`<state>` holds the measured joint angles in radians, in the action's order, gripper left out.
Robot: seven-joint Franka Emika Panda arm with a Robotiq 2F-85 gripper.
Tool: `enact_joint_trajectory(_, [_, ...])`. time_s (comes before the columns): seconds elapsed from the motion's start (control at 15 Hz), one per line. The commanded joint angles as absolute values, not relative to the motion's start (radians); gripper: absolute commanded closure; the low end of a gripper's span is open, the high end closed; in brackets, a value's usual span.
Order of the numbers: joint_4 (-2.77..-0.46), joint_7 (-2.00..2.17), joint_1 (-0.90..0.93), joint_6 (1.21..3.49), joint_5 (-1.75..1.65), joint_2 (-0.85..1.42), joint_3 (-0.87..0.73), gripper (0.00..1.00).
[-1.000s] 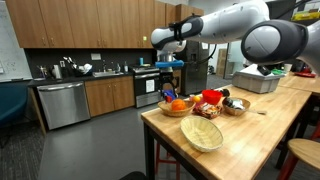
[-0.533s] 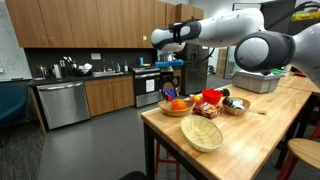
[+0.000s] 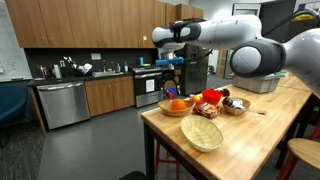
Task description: Move the toy car to the basket furthest from you
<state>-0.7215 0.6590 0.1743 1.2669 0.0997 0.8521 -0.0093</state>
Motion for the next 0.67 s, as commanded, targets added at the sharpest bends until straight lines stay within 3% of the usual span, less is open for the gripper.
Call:
enact_joint_trajectory(0.0, [-0.62, 0.679, 0.172, 1.226, 0.096, 0.894, -0.013, 0.53])
enact_joint_trajectory(0.6, [-0.524, 0.565, 0.227, 1.332, 0.042, 0.882, -0.015, 0.53])
